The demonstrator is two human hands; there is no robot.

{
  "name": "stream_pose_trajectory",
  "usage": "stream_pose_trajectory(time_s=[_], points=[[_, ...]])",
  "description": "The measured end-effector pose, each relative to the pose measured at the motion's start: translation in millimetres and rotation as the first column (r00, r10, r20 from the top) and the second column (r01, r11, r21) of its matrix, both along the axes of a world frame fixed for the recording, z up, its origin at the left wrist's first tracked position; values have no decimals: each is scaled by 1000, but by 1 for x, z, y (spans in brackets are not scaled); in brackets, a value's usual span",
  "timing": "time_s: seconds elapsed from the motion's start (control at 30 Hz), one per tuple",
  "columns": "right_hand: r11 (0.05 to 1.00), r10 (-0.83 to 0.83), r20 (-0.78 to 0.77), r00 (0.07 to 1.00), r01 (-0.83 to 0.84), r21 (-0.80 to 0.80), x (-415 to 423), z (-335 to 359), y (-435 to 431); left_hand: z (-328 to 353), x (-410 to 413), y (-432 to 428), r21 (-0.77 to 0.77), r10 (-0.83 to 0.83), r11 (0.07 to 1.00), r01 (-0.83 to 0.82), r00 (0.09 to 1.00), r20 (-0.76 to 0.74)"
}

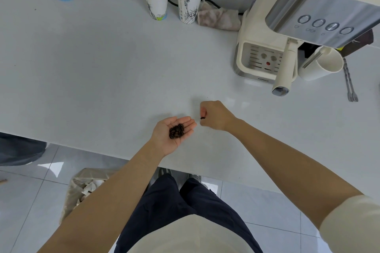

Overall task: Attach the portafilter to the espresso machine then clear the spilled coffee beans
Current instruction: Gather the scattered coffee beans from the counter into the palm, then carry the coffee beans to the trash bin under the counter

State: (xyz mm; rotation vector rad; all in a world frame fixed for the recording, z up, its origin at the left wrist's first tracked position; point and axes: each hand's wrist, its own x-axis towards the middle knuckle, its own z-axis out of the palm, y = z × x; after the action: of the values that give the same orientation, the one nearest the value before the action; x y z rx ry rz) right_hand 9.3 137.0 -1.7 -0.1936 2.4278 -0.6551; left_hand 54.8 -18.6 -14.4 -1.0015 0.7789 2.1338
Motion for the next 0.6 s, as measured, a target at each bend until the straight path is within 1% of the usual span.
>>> stream_pose_trajectory(time_s=[0.1, 0.17, 0.23, 0.4, 0.5, 0.6], points=[[991, 24, 8, 1000, -23, -132, 6, 16, -12, 3, 1, 4, -12, -2, 1000, 2, 1000, -1], [981, 51, 9, 999, -49, -185, 11, 22, -21, 5, 3, 6, 1, 28, 1000, -28, 999, 20], [976, 70, 5, 998, -67, -209, 15, 25, -27, 7, 5, 7, 20, 47, 999, -47, 999, 28], [972, 65, 11, 998, -61, -228, 19, 28, -32, 16, 9, 4, 22, 64, 998, -64, 998, -6], [966, 36, 10, 999, -32, -256, 21, 31, -34, 17, 11, 0, 59, 127, 990, -126, 992, -22], [945, -38, -38, 999, 23, -327, 25, 38, -38, 24, 14, -4, 121, 175, 979, -164, 980, -90]])
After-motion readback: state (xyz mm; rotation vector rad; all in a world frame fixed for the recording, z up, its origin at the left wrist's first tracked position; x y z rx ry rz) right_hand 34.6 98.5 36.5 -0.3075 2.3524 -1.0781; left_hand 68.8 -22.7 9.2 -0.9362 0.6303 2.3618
